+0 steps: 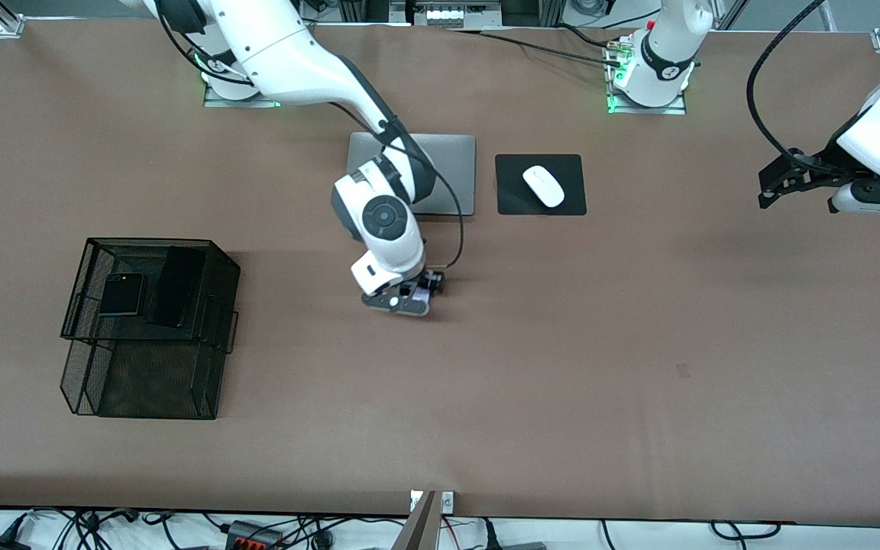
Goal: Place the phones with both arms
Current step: 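Carry the white flip phone into the basket and open the right gripper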
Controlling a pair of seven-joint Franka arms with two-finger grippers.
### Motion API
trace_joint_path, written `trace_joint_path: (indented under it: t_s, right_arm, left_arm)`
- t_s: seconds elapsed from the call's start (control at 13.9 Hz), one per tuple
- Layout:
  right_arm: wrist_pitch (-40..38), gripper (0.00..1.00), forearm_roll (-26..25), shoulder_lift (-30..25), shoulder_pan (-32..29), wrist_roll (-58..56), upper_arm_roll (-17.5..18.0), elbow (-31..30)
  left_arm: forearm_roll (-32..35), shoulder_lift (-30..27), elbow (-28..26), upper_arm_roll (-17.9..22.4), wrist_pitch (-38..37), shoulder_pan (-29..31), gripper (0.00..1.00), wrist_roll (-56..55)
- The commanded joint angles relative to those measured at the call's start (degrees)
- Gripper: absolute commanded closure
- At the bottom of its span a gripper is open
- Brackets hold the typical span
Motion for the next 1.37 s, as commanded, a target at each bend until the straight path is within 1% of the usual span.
trace_joint_path:
  t_s: [0.0, 0.07, 0.22, 0.29, 0.5, 0.58, 0.72, 0.79, 0.87, 0.94, 1.01, 1.15, 1.3]
  right_arm:
    - [-7.0, 0.82, -0.1, -0.5, 0.1, -1.4, -8.3, 7.0]
    - [-10.4, 0.82, -0.1, -0.5, -0.4, -4.2, -10.6, 9.2]
    - [-17.8, 0.82, 0.6, -0.5, -1.8, -14.4, -15.0, 13.4]
    - [-20.7, 0.82, 0.7, -1.4, -3.7, -18.6, -16.0, 14.4]
    - [-24.1, 0.82, 0.9, -4.5, -12.2, -31.3, -15.4, 14.4]
    - [-25.2, 0.82, 1.0, -4.6, -15.0, -34.1, -15.3, 14.4]
    - [-25.1, 0.82, 1.3, -4.5, -19.9, -38.8, -14.9, 14.4]
    - [-24.7, 0.82, 3.1, -4.2, -22.1, -42.1, -14.8, 14.4]
    - [-24.2, 0.82, 5.2, -3.4, -23.7, -45.5, -14.9, 14.4]
    - [-22.7, 0.82, 5.7, -2.5, -25.4, -48.4, -14.8, 14.4]
    - [-20.8, 0.82, 5.8, -1.8, -26.4, -50.3, -14.8, 14.3]
    - [-19.6, 0.82, 5.9, -0.5, -27.9, -52.9, -14.8, 14.2]
    - [-17.5, 0.82, 5.9, 0.9, -28.1, -53.7, -14.8, 14.2]
  left_arm:
    - [-1.0, 0.5, 1.3, 0.1, -0.6, 0.0, 0.0, 1.0]
    - [-1.0, 0.5, 1.3, 0.1, -0.6, 0.0, 0.0, 1.0]
    - [-1.1, 0.4, 1.3, 0.1, -0.8, 0.0, 0.0, 1.0]
    - [-1.0, 0.4, 1.3, 0.1, -0.8, 0.0, 0.0, 1.0]
    - [-1.1, 0.4, 1.3, 0.1, -0.8, 0.0, 0.0, 1.0]
    - [-1.1, 0.4, 1.3, 0.2, -0.8, 0.0, 0.0, 1.1]
    - [-1.1, 0.4, 1.3, 0.2, -0.8, 0.1, 0.0, 1.1]
    - [-1.1, 0.4, 1.3, 0.2, -0.9, 0.1, 0.0, 1.0]
    - [-1.1, 0.4, 1.3, 0.1, -0.9, 0.0, 0.0, 1.0]
    - [-1.1, 0.4, 1.3, 0.1, -0.9, 0.0, 0.0, 1.0]
    - [-1.1, 0.4, 1.3, 0.2, -0.9, 0.1, 0.0, 1.0]
    - [-1.1, 0.4, 1.3, 0.2, -1.3, 0.1, 0.0, 1.0]
    - [-1.1, 0.4, 1.3, 0.2, -1.4, 0.1, 0.0, 1.0]
